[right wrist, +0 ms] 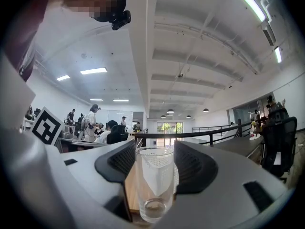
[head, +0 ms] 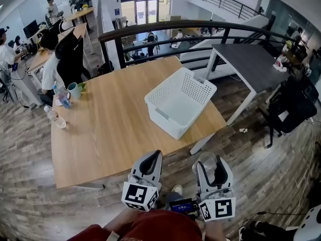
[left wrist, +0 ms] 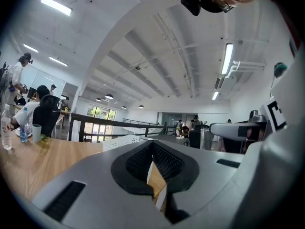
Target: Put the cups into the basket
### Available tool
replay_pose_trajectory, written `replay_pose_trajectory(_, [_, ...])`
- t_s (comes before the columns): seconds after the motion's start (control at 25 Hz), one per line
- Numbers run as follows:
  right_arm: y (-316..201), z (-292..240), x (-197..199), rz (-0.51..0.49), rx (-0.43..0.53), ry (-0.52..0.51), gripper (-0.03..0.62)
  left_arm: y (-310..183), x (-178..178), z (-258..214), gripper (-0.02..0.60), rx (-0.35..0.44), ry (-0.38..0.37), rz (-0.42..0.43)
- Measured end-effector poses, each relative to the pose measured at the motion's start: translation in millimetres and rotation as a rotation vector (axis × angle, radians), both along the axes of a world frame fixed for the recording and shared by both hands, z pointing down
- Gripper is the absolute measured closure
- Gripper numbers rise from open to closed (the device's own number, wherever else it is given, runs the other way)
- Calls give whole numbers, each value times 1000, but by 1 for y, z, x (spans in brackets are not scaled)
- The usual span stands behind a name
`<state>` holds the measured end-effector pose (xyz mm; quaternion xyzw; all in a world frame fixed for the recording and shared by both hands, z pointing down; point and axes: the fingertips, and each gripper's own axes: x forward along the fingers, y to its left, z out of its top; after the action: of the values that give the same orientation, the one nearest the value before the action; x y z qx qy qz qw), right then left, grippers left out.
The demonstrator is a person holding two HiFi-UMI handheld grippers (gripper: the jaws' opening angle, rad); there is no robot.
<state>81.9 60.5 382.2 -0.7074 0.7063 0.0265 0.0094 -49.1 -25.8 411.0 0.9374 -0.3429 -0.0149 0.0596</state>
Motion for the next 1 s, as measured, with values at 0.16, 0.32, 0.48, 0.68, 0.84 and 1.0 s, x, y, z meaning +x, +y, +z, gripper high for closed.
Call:
replay_pose_trajectory(0.16, [-7,-3,12,-16,5,0,336,-6,13,-2,575,0,-4,-11])
replay_pose_trajectory(0.32, [-11,0,29,-22,2,8,335,-10,32,-1,575,0,-4,-17])
replay_pose_trajectory(0.48, [-20,2,45,-35,5,-8,336,-18,47,-3,575,1,-6,-28])
replay_pose_trajectory(0.68, [-30,1,64,-51,8,-17,336,-25,65,-7,575,8,-12,-39])
replay_pose_trajectory(0.84, [-40,7,84,-57,6,-24,336,-31,81,-8,575,17,-13,-60])
replay_pose_trajectory(1.0, [-52,10,104,-65,8,-30,336,-43,98,-9,575,25,-13,-73])
